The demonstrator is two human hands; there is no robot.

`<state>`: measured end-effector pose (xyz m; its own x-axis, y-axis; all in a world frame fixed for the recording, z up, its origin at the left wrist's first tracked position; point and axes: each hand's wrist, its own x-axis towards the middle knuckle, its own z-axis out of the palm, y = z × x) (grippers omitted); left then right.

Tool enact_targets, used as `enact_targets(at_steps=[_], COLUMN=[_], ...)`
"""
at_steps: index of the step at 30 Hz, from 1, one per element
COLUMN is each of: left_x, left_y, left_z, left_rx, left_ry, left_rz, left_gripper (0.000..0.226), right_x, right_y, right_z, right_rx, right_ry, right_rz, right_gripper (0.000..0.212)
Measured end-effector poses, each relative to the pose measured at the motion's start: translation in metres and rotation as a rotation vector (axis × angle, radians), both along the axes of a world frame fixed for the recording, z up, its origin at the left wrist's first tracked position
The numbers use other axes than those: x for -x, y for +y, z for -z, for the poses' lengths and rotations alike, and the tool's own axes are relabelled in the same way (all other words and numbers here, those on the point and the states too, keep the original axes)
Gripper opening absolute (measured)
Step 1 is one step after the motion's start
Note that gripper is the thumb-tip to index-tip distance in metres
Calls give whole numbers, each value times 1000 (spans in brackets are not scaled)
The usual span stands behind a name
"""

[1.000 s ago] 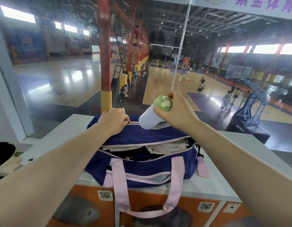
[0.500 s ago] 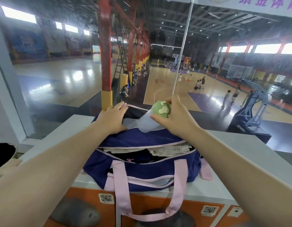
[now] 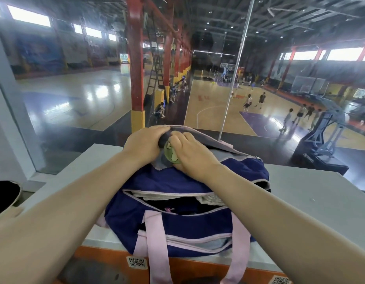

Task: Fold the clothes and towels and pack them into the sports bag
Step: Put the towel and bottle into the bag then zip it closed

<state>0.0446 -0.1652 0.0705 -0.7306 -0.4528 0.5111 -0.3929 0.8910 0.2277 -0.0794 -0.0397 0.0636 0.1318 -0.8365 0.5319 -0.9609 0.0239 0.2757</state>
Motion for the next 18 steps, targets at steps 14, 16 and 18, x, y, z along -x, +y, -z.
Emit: enact_targets(at_steps=[14, 16, 18], left_x=[34, 35, 35], left_y=[-34, -39, -44], left_z=[-4, -5, -5], left_rx=[-227, -270, -294], left_ry=[147, 155, 155], left_rz=[18, 28, 46], left_gripper=[62, 63, 62], right_x=[20, 16, 13], right_y=[-52, -63, -73], right_z=[-15, -18, -17], right_rx=[-407, -437, -411], right_ry=[-172, -130, -142], right_rz=[56, 34, 72], right_gripper=[66, 56, 45])
